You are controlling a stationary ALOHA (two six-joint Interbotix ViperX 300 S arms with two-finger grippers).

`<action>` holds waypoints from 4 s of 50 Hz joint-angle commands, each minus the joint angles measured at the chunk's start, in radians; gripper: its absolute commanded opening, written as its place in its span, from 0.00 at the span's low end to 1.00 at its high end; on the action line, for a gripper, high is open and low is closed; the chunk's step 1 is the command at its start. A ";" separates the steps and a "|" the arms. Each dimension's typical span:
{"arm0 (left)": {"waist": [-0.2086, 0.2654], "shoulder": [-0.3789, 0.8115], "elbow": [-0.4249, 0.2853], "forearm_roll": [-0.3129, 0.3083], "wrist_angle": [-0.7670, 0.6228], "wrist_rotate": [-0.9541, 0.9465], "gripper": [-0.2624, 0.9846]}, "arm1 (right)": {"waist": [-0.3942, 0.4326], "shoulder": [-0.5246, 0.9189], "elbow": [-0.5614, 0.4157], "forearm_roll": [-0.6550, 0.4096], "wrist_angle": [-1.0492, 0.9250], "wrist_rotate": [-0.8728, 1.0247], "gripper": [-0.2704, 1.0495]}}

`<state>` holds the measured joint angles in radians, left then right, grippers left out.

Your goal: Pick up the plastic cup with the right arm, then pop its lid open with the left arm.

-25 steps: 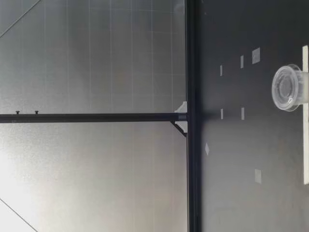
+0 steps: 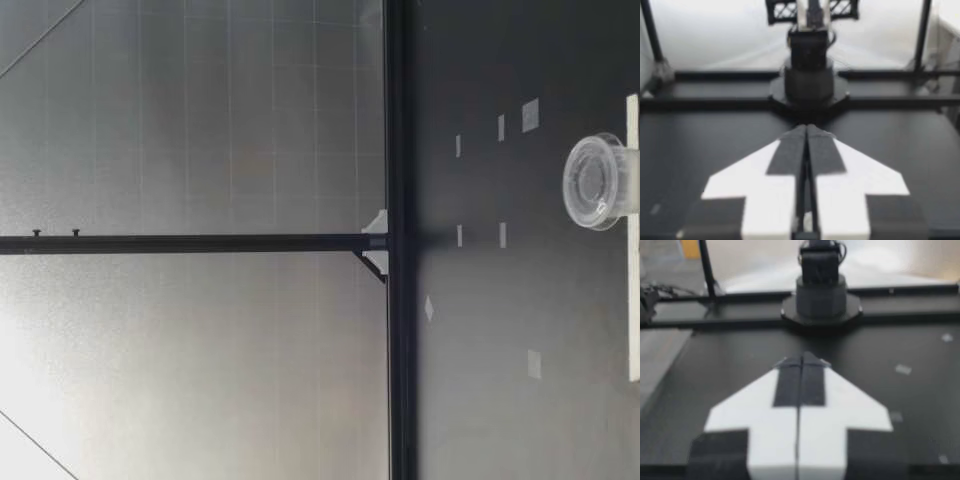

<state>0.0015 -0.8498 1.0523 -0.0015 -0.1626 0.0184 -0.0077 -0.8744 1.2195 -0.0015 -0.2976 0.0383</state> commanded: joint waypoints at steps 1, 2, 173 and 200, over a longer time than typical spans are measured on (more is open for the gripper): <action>0.005 0.098 -0.094 0.000 0.051 0.002 0.21 | -0.005 0.078 -0.029 0.000 -0.014 0.002 0.16; 0.005 0.133 -0.112 0.000 0.057 0.002 0.21 | -0.005 0.097 -0.029 -0.002 -0.018 0.003 0.16; -0.025 1.101 -0.321 0.002 -0.235 0.003 0.21 | -0.011 1.184 -0.342 -0.049 -0.333 0.109 0.57; -0.025 0.991 -0.281 0.000 -0.236 -0.017 0.22 | -0.008 1.132 -0.285 -0.051 -0.405 0.124 0.43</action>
<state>-0.0261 0.2178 0.7685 0.0000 -0.3789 0.0061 -0.0138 0.3083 0.9219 -0.0506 -0.6611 0.1595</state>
